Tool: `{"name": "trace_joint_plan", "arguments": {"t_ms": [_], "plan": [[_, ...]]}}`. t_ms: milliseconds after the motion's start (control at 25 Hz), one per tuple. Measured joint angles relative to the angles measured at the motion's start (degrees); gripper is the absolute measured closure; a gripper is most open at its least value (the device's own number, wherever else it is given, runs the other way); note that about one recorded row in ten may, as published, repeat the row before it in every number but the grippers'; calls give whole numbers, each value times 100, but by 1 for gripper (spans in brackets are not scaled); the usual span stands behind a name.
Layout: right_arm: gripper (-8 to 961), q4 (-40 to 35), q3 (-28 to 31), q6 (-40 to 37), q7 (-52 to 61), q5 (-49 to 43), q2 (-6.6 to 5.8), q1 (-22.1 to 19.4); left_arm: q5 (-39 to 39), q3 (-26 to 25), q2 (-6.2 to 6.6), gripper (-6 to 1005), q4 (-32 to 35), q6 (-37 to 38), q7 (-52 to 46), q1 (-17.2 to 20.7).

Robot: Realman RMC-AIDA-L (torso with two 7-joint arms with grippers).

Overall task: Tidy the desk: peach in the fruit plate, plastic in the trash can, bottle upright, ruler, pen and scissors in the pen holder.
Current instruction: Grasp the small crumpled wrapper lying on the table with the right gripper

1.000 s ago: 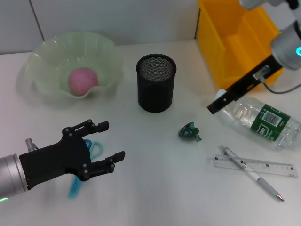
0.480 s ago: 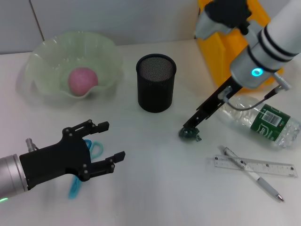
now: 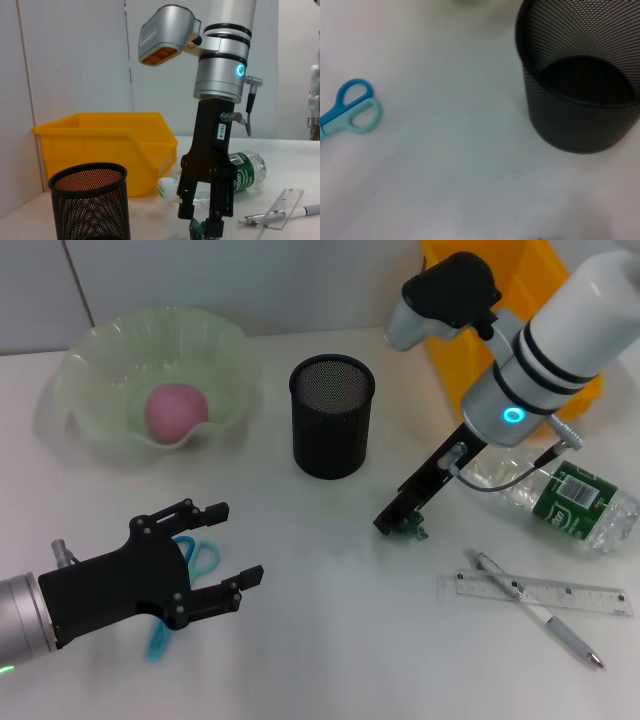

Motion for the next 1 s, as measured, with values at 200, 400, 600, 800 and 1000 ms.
{"name": "trace_joint_plan", "arguments": {"t_ms": [200, 400, 600, 800, 1000], "plan": [[208, 77, -84, 78, 2, 49, 7, 35, 4, 9, 7, 213, 0, 19, 2, 0], [210, 122, -87, 98, 12, 53, 11, 38, 9, 9, 11, 214, 0, 28, 2, 0], [212, 244, -104, 150, 16, 53, 11, 84, 18, 9, 18, 215, 0, 38, 2, 0], [214, 403, -108, 227, 18, 55, 2, 134, 18, 10, 18, 216, 0, 38, 15, 0], [339, 467, -110, 258, 18, 42, 0, 154, 18, 10, 14, 217, 0, 40, 35, 0]]}}
